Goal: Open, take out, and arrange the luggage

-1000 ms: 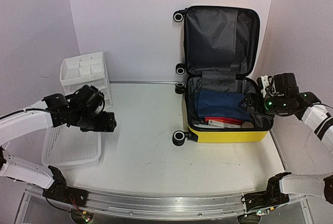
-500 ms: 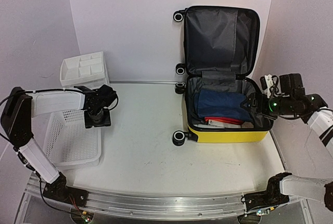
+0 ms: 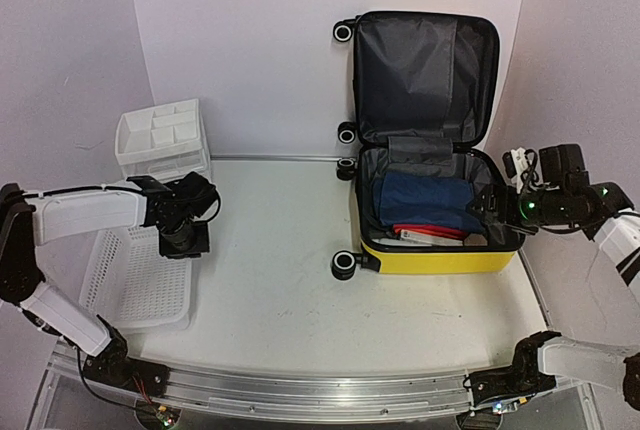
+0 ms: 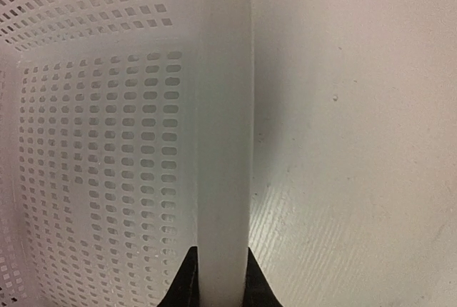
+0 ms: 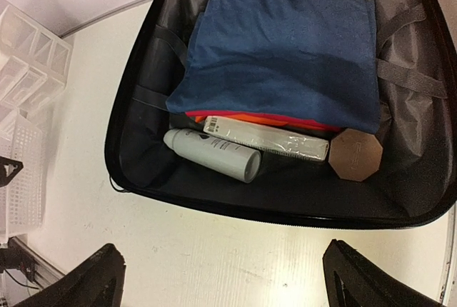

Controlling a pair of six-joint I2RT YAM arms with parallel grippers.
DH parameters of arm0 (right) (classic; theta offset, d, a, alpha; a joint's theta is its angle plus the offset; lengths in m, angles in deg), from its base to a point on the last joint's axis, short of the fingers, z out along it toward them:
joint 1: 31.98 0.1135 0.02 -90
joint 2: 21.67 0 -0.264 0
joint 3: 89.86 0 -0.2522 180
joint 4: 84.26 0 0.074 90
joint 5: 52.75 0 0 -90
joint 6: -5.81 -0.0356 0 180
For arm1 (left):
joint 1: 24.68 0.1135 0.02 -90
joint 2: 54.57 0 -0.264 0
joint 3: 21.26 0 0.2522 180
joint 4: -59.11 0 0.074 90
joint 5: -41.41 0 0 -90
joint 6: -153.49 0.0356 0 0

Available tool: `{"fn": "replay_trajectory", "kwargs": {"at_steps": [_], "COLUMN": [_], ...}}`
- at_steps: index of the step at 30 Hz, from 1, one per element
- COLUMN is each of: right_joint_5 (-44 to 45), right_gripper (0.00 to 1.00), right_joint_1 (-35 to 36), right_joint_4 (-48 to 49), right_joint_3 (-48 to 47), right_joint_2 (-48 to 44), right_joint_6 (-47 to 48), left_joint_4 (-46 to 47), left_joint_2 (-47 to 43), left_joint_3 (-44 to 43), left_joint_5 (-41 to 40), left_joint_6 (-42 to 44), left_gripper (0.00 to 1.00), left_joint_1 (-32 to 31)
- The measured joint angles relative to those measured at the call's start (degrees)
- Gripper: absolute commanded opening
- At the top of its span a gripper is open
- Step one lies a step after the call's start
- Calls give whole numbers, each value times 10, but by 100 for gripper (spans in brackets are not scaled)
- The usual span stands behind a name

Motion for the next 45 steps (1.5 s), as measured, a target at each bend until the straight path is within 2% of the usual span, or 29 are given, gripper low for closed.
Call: {"fn": "replay_trajectory", "kwargs": {"at_steps": [5, 8, 14, 18, 21, 28, 32, 36, 40, 45], "right_joint_5": [4, 8, 18, 23, 25, 24, 22, 19, 38, 76], "right_gripper": [98, 98, 98, 98, 98, 98, 98, 98, 98, 98], "right_joint_1": [0, 0, 0, 0, 0, 0, 0, 11, 58, 124], "right_joint_4": [-2, -2, -1, -2, -2, -4, -17, -35, -53, -69], "right_joint_3": [0, 0, 1, 1, 1, -1, -21, -60, -114, -186], "right_joint_2": [20, 21, 24, 31, 33, 38, 80, 146, 215, 292], "right_joint_6": [0, 0, 0, 2, 2, 4, 11, 33, 71, 127], "left_joint_4": [1, -5, -28, -4, 6, 28, 64, 115, 152, 193], "left_joint_2": [-74, -101, -82, -51, -44, -50, -51, -50, -40, -19], "left_joint_3": [12, 5, -72, -118, -114, -38, -16, 10, 28, 40], "left_joint_5": [52, 89, 133, 143, 135, 82, 87, 101, 112, 105], "left_joint_6": [12, 28, 94, 204, 306, 572, 680, 737, 756, 743], "left_gripper": [0, 0, 0, 0, 0, 0, 0, 0, 2, 25], "left_joint_1": [-26, -63, -209, -277, -283, -281, -276, -276, -275, -271]}}
